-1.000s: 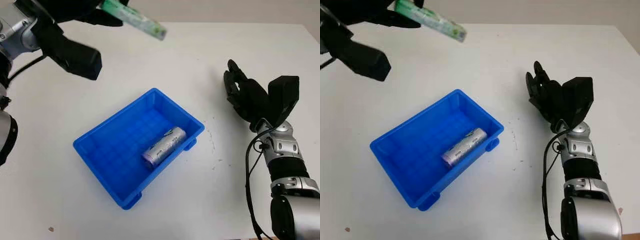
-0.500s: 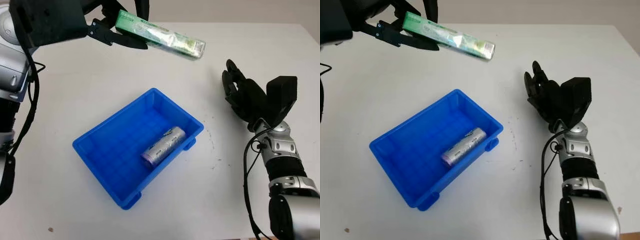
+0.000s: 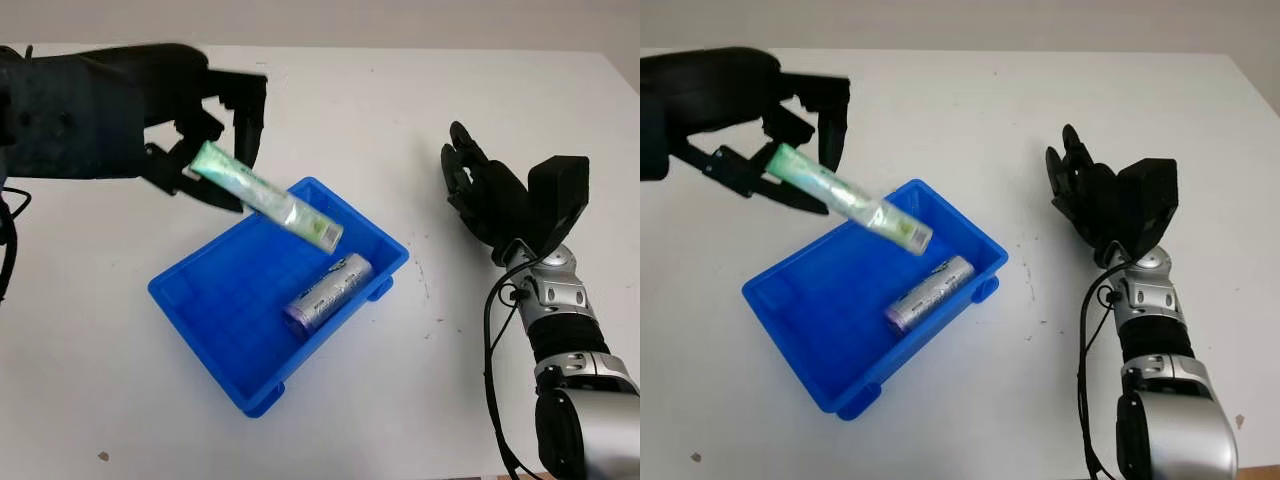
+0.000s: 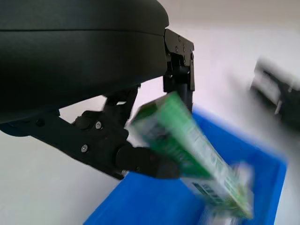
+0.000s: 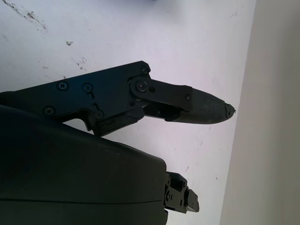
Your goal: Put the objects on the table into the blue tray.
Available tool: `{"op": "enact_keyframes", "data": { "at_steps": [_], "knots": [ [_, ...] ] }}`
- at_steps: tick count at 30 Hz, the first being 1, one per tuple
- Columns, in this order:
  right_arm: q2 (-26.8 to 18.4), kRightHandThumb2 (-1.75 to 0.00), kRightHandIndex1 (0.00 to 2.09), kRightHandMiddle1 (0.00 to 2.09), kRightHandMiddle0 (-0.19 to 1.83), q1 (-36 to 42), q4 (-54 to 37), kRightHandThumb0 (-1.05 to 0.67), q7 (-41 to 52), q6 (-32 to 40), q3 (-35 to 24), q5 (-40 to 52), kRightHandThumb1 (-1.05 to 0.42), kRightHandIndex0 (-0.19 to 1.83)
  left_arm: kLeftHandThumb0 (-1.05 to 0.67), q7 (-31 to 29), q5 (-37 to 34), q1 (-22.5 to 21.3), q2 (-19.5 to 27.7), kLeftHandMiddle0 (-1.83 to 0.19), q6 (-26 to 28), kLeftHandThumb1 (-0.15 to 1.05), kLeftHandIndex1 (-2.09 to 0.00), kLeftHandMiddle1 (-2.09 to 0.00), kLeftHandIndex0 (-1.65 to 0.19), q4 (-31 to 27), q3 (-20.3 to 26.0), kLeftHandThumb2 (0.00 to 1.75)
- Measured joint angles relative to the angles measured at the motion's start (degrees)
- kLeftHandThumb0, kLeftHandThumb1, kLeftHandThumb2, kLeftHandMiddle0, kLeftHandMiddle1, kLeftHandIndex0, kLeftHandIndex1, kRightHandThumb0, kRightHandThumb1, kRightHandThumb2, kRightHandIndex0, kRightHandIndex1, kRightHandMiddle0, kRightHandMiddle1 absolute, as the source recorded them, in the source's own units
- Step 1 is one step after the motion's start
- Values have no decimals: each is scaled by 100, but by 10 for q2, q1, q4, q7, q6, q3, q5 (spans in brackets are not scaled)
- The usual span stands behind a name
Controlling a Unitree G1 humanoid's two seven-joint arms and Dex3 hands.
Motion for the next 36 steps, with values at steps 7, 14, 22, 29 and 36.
{"op": "enact_keyframes", "data": {
  "at_steps": [7,14,22,29,36],
  "knots": [
    [1,-58,0,0,-19,-1,1,-73,0,0,1,-3,-105,-19,-54,-90,-25,-27,-18,15,19,104,-8,-5,2,27,-24,12],
    [1,-58,0,0,-19,-2,1,-74,2,0,2,-7,-105,-19,-54,-113,-54,-49,-51,10,23,95,-10,-7,-7,81,-22,4],
    [5,-59,0,0,-19,-2,-2,-74,2,-4,0,1,-105,-19,-53,187,-133,-24,-188,-23,24,105,-119,-105,-7,146,164,44],
    [24,-61,0,0,-19,9,-31,-77,15,-7,10,4,-105,-19,-57,570,-48,78,-345,-8,-136,105,-67,-35,13,204,236,57],
    [36,-60,0,0,-19,23,-57,-76,15,-12,9,16,-105,-19,-74,558,-12,126,-336,19,-142,105,-1,0,19,334,204,70]
  ]
}}
